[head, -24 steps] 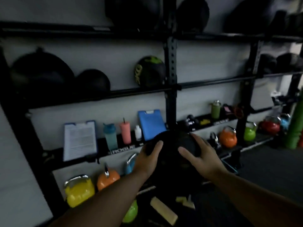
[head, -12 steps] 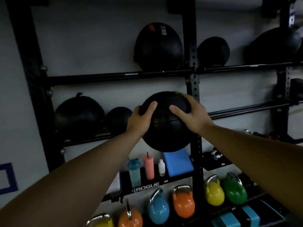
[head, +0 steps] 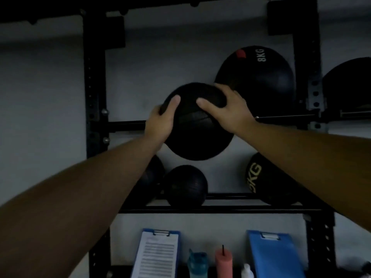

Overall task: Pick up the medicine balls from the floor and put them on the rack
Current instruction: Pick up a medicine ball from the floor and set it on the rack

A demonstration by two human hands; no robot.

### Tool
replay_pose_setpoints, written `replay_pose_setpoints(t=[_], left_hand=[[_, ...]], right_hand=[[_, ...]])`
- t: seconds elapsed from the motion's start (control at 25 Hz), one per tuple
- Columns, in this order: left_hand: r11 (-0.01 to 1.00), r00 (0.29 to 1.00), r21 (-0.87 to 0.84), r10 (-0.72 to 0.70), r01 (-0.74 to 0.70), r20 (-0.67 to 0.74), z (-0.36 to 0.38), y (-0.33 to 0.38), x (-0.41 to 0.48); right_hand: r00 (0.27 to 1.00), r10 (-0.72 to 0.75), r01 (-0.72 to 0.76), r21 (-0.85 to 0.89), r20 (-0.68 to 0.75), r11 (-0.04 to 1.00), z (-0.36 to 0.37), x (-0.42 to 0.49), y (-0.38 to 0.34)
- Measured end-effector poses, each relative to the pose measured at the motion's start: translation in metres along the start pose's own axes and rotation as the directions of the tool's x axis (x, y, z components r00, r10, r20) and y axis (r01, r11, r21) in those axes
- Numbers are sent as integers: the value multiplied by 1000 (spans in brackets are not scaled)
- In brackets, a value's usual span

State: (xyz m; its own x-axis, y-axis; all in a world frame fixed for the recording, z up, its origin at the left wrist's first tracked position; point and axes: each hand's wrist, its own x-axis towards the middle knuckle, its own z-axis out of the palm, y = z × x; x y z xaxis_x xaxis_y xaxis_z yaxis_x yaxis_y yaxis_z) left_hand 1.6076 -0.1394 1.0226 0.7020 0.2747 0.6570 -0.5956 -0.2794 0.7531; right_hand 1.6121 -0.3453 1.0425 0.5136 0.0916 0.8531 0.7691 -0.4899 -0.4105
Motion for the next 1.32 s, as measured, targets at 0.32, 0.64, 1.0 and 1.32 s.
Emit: replay_pose_setpoints(t=[0.32,0.64,1.0,1.32], left_hand=[[999,999,32,41,-40,-17,-106,9,153],[992,995,110,66,-58,-70,-178,-81,313],[725,808,383,577,-572,114,-184,-162,362],[802,901,417,413,-428,132,-196,-178,372]], right_hand=[[992,-66,87,193,-111,977,134,136,-40],[978,-16,79,298,-210,951,302,261,-6],[963,-121,68,-219,-243,973,357,338,-4],[968,-246,238,-486,48,841,406,277,24]])
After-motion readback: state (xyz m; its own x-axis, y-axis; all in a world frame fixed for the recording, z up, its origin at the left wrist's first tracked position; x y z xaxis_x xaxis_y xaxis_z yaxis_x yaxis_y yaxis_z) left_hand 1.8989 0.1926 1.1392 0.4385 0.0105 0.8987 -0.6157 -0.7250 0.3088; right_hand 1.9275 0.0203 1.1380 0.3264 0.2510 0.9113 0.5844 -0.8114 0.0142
